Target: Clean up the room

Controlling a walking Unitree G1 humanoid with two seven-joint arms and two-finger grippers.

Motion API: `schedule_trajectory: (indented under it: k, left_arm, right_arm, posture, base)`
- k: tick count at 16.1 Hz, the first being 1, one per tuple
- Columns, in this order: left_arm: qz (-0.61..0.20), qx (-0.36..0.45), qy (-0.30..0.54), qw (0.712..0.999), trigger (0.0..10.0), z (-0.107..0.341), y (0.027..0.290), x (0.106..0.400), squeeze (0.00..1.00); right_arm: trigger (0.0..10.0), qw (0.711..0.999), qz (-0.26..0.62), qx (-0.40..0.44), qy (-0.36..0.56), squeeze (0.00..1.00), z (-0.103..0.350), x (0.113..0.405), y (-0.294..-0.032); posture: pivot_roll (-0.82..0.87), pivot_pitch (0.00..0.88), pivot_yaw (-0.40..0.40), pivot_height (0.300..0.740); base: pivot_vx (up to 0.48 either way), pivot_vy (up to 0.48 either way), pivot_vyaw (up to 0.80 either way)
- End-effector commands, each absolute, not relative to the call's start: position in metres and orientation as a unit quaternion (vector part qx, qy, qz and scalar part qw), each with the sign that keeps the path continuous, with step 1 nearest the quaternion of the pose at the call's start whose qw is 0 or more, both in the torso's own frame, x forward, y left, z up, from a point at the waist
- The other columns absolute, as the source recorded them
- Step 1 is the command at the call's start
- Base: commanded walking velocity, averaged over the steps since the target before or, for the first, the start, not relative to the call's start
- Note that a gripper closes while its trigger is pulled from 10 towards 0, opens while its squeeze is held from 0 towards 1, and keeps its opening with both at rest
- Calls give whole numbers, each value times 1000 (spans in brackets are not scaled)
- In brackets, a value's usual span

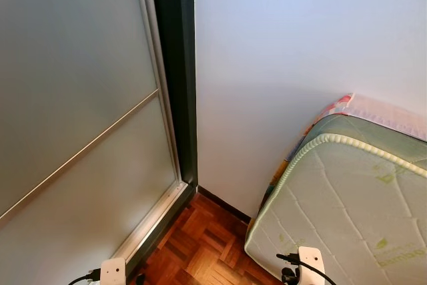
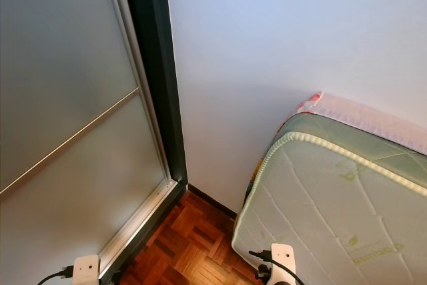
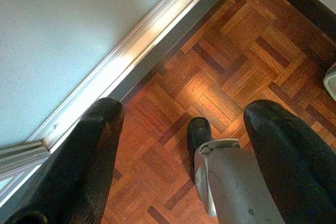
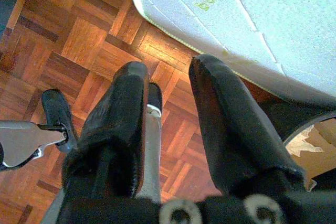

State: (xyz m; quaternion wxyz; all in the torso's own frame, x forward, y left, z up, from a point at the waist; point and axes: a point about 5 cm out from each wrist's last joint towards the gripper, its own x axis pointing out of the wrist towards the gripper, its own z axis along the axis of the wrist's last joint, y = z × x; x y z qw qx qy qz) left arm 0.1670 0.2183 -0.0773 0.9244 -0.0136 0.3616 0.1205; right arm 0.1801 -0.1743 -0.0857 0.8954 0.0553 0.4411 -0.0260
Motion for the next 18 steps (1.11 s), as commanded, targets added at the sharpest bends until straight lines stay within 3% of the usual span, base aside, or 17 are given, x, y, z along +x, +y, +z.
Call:
schedule_trajectory:
  k: [1,18]
  left_arm:
    - [16,17,387,922,10000,-54,216,225,0]
    - [4,18,385,923,10000,-56,208,225,0]
  right_arm:
    - [10000,916,-127,113,363,0,-50,204,-271]
    - [10000,918,-90,99,373,0,-50,205,-269]
  posture:
    - [-69,0,9,740]
    - [-64,0,1,740]
  base:
    - [0,0,0]
    - [0,0,0]
